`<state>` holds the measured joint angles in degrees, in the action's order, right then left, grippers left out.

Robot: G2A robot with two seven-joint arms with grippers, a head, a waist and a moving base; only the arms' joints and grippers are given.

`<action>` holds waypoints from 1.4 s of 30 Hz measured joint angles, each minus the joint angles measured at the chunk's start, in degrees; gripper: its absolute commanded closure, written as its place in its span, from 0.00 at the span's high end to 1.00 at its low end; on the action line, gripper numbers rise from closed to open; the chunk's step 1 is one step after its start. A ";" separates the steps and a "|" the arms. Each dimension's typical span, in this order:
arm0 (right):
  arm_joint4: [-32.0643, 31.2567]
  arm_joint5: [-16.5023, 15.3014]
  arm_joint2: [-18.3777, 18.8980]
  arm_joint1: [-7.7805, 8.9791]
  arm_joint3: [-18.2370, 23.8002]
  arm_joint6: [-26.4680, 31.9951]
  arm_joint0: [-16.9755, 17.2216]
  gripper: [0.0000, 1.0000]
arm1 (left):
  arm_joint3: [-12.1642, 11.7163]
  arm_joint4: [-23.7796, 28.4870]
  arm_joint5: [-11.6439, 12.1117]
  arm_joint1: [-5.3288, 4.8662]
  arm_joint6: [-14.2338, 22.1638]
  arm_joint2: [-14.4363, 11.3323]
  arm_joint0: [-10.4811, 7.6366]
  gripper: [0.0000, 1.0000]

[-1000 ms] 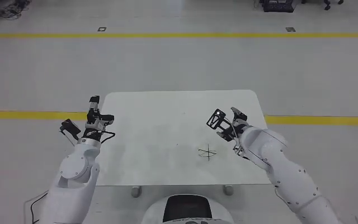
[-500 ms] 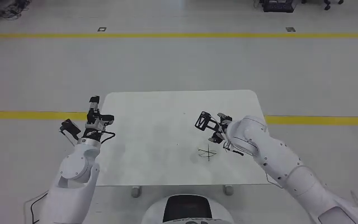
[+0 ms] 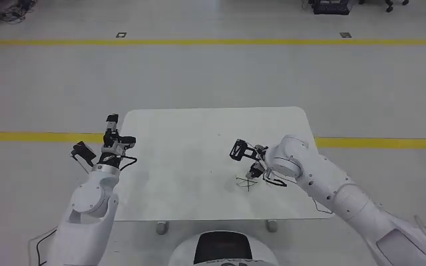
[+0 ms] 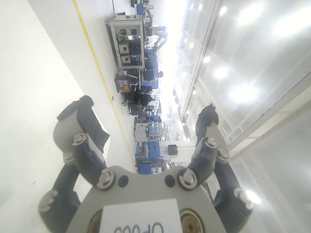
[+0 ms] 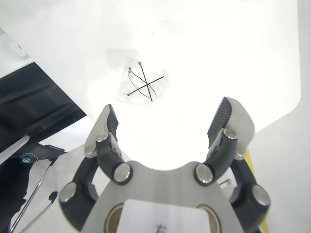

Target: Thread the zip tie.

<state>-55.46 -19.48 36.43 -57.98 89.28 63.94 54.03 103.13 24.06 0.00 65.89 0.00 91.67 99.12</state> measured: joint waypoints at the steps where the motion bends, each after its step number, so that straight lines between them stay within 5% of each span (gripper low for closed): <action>1: -0.01 0.00 -0.01 0.01 -0.01 0.00 -0.01 1.00 | 0.00 0.00 0.00 0.00 0.00 0.00 0.00 1.00; 11: 1.90 0.00 -0.24 -0.05 -1.89 -1.74 0.28 1.00 | 0.00 0.00 0.00 0.00 0.00 0.00 0.00 1.00; 19: 10.32 0.00 -8.73 -0.23 -7.62 -1.81 -5.88 1.00 | 0.00 0.00 0.00 0.00 0.00 0.00 0.00 1.00; 42: 12.16 0.00 -10.88 -1.55 -11.58 -6.24 -6.30 1.00 | 0.00 0.00 0.00 0.00 0.00 0.00 0.00 1.00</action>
<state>-43.30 -19.48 25.55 -59.53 77.70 57.71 47.73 103.13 24.06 0.00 65.89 0.00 91.67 99.12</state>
